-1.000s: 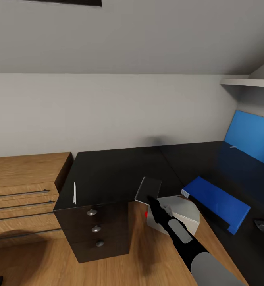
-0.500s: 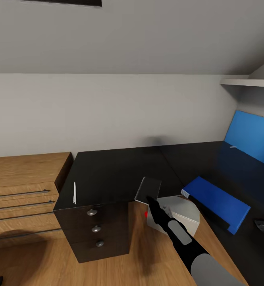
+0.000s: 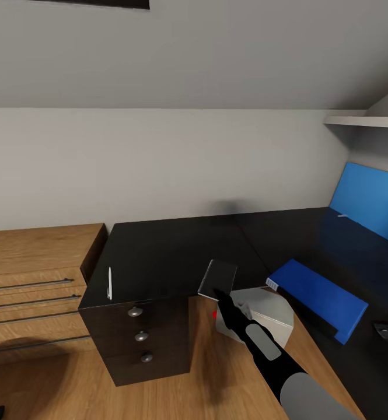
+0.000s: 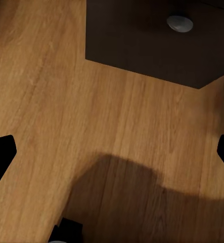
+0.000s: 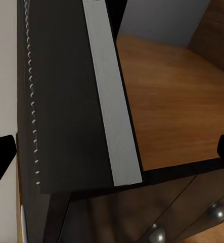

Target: In the bedroom, organize the workspace by keeping the computer under the desk, ensuring the monitor is on the desk, placing the keyboard on the desk next to the monitor, placing the mouse on the desk next to the keyboard, moving the folder from the swivel chair onto the desk next to the mouse, stacking the notebook on top of the folder with the pen on top of the notebook, and positioning the swivel chair next to the desk.

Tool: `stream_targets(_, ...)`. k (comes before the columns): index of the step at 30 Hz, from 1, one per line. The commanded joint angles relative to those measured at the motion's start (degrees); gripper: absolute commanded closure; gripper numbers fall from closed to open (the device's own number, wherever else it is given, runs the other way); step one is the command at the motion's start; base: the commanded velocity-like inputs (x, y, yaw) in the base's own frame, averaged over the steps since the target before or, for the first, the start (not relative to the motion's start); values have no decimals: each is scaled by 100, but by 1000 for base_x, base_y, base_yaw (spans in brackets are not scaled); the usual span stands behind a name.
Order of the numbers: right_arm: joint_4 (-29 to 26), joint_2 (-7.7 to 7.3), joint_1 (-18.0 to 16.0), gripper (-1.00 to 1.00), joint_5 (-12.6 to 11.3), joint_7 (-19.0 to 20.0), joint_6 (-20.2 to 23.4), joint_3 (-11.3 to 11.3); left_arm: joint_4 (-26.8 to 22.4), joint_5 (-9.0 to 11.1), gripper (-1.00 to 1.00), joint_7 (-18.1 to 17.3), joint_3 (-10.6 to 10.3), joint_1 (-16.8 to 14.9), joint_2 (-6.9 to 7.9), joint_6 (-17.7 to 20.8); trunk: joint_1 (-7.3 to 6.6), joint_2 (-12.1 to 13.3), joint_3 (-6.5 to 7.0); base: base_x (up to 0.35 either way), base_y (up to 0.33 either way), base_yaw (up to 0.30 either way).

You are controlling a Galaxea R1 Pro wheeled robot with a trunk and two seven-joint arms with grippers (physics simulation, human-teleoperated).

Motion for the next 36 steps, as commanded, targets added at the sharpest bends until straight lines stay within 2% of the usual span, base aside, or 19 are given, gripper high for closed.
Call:
stream_targets(1, 2, -2, -4, -100, -41, 15, 5, 9, -14, 30, -100, 40, -13, 0, 6, 13, 0, -3, -4, 0, 0, 0)
stream_targets(16, -11, -14, -1, -100, -39, 237, -5, 8, -6, 32, -100, 40, -13, 0, 6, 13, 0, -3, -4, 0, 0, 0)
stream_targets(33, -5, -14, 3, -100, -31, 272, -18, 7, 17, 35, -100, 40, -13, 0, -13, 13, 0, -3, -4, 0, 0, 0)
stream_targets(34, -3, -14, 4, 100, -31, 272, -19, 8, 23, 34, -100, 40, -13, 0, -20, 13, 0, -3, -4, 0, 0, 0)
stream_targets(36, 0, -14, 4, 100, -30, 272, -22, 8, 35, 32, -100, 40, -13, 0, -41, 13, 0, -3, -4, 0, 0, 0)
